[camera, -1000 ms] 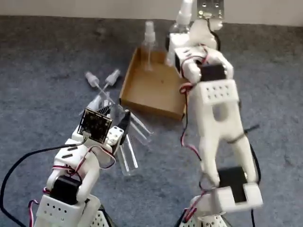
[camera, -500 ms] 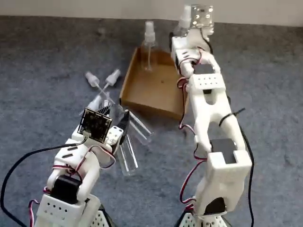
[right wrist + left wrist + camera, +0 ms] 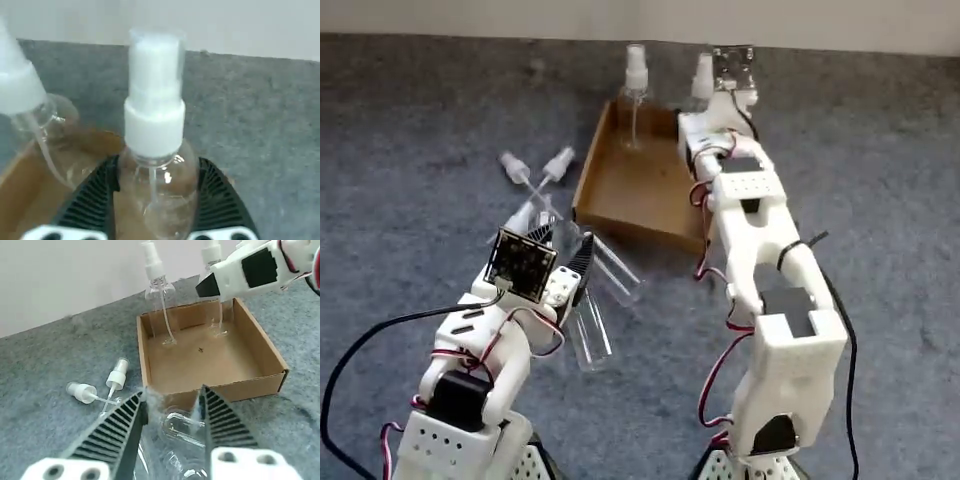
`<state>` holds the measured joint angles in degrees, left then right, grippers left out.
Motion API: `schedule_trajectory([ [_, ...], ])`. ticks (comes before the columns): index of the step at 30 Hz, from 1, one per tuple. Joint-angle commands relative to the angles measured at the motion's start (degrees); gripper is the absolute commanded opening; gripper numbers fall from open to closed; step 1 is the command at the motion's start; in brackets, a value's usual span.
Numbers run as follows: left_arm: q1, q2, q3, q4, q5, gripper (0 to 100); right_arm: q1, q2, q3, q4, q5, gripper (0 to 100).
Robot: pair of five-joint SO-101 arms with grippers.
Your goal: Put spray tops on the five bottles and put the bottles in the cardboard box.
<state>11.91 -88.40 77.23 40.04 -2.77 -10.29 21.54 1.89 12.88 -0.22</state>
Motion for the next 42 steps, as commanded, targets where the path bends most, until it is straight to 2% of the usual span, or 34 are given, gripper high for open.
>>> schedule_trajectory([
  [1, -0.31, -0.13, -0.40, 0.09, -0.35, 13, -1.36, -3.56, -0.22, -2.07, 0.62, 0.4],
  [11, -0.31, -0.13, -0.40, 0.09, -0.35, 13, -1.45, -0.75, -0.40, -9.01, 0.53, 0.4],
  [23, -0.31, -0.13, -0.40, 0.09, -0.35, 13, -1.45, 2.24, -0.31, -9.19, 0.88, 0.9],
  [26, -0.31, -0.13, -0.40, 0.09, -0.35, 13, -1.45, 2.24, -0.40, -8.04, 0.97, 5.5],
  [29, -0.31, -0.13, -0.40, 0.09, -0.35, 13, -1.45, 2.24, -0.66, -1.63, 0.70, 13.4],
  [32, -0.31, -0.13, -0.40, 0.09, -0.35, 13, -1.45, 2.15, -0.66, -1.27, 0.70, 18.5],
  [42, -0.40, -0.13, -0.40, 0.09, -0.44, 13, -1.54, 2.15, -2.33, -0.40, 0.97, 22.9],
])
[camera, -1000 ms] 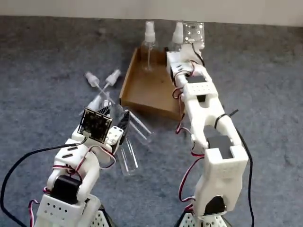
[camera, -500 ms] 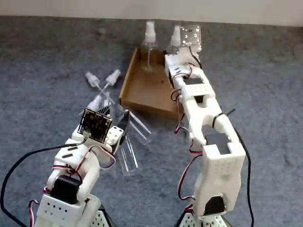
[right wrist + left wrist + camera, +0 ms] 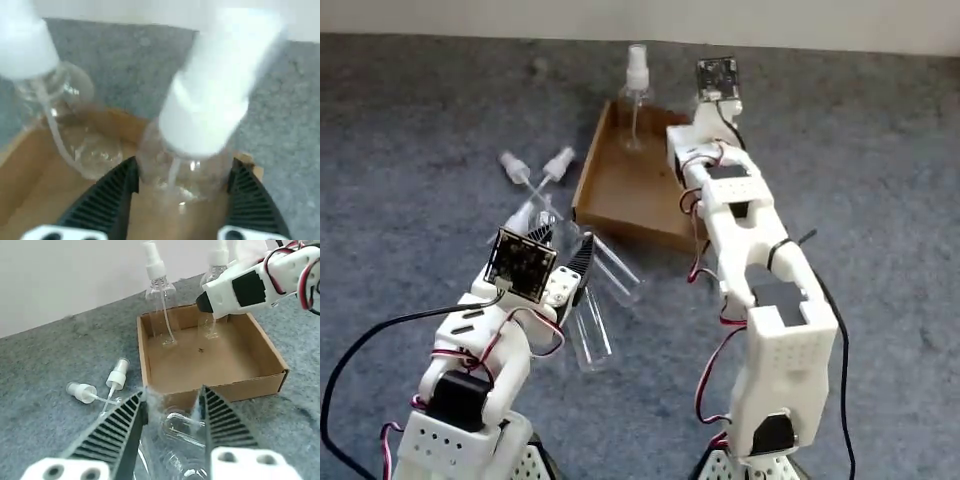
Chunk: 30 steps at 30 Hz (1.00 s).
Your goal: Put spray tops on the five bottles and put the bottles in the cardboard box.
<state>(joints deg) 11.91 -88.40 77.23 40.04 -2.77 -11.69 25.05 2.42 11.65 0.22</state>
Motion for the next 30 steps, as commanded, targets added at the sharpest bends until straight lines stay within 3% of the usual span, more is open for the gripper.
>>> schedule_trajectory([
  [1, -0.40, -0.13, -0.40, 0.09, -0.44, 13, -0.13, -1.27, -3.82, 2.15, 0.53, 23.8],
  [18, -0.57, -0.13, -0.40, 0.09, -0.44, 13, -0.13, -1.45, -14.37, 11.47, 0.53, 25.6],
  [30, -0.66, -0.13, -0.40, 0.09, -0.44, 13, -0.66, -1.45, -40.22, 35.65, 0.53, 25.6],
])
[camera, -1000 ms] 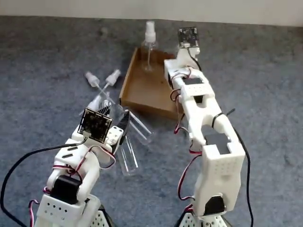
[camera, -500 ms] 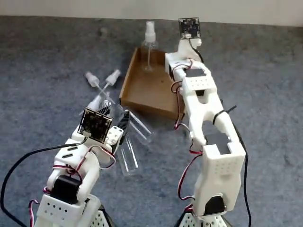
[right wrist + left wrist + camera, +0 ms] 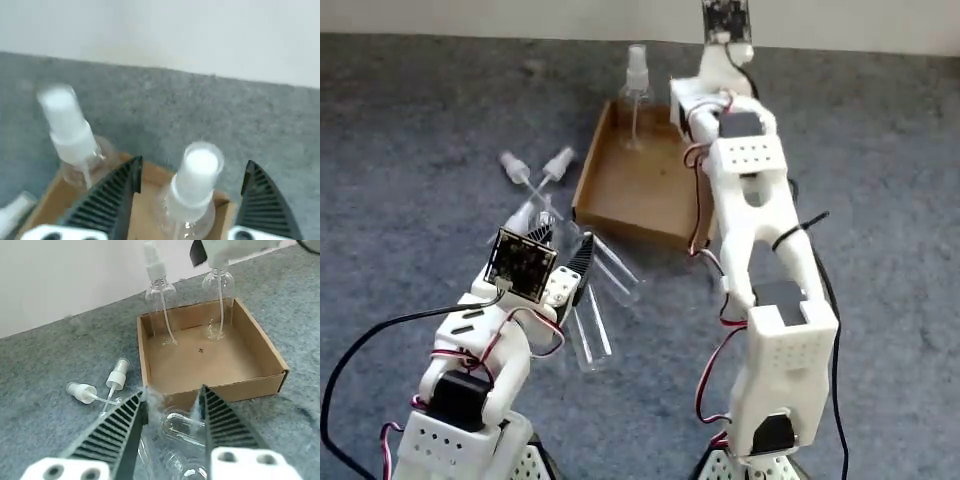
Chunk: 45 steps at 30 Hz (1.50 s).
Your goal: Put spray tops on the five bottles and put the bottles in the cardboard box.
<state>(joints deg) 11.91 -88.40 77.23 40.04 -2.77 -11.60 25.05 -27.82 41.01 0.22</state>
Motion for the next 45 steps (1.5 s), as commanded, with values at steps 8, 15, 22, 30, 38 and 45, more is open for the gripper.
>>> schedule_trajectory([
  [8, -0.75, 0.04, -1.63, 0.35, 0.00, 13, -6.99, -1.27, -28.70, 36.70, 0.62, 25.1],
  [15, -5.32, 13.67, -11.21, 3.34, 2.73, 13, -12.00, -1.19, -41.27, 54.29, 5.45, 6.7],
  [22, -18.24, 34.68, -23.34, 3.60, 7.47, 13, -19.21, -0.92, -40.75, 60.26, 9.93, 2.2],
  [30, -37.49, 50.33, -33.89, 3.60, 0.53, 15, -28.53, -0.84, -18.51, 60.26, 13.89, 4.3],
  [38, -43.47, 69.05, -44.09, 7.12, -7.12, 20, -28.79, -0.48, -15.43, 59.82, 13.80, 8.0],
  [45, -43.47, 74.95, -47.60, 7.65, -7.91, 20, -27.65, -1.19, -9.71, 60.09, 12.13, 8.0],
])
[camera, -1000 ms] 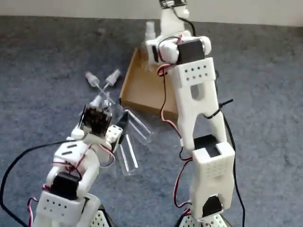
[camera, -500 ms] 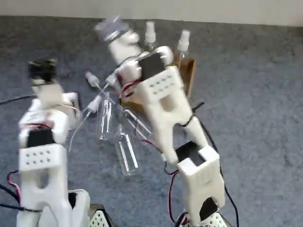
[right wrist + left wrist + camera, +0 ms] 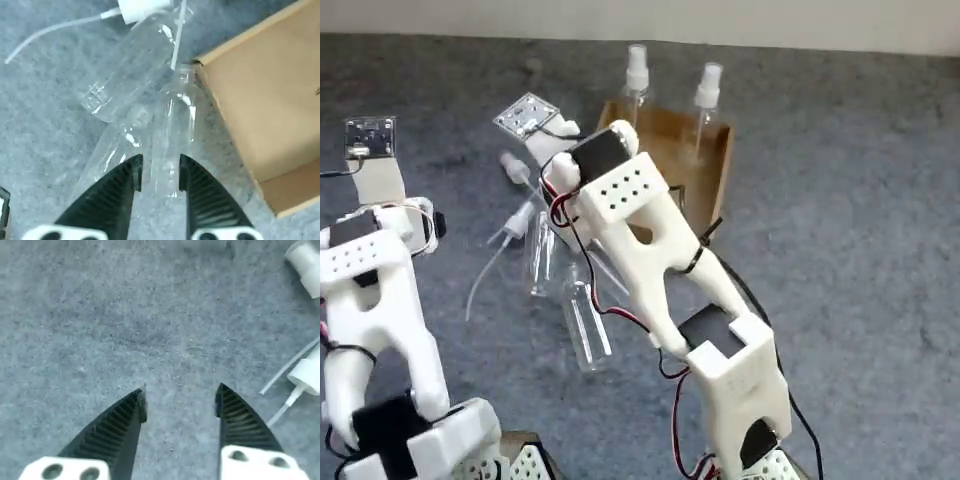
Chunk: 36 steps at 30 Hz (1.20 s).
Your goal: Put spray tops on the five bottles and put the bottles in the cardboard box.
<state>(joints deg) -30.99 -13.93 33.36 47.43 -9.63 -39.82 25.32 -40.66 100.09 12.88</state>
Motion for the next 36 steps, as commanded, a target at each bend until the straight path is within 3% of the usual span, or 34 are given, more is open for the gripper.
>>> schedule_trajectory([
  [1, -0.57, 1.10, -3.82, 0.18, -2.20, 20, 0.75, -2.07, 5.23, 0.75, -0.53, 8.0],
  [14, -0.57, 3.74, -4.26, 0.18, -3.69, 20, 0.66, -17.54, 43.74, -25.89, -0.79, 8.2],
  [21, -0.57, 3.74, -4.00, 0.18, -3.78, 20, 0.92, -17.89, 44.70, -29.76, -0.62, 17.0],
  [36, -0.31, 3.74, -4.00, 0.09, -3.78, 20, 2.51, -18.15, 44.62, -32.75, 4.84, 17.3],
])
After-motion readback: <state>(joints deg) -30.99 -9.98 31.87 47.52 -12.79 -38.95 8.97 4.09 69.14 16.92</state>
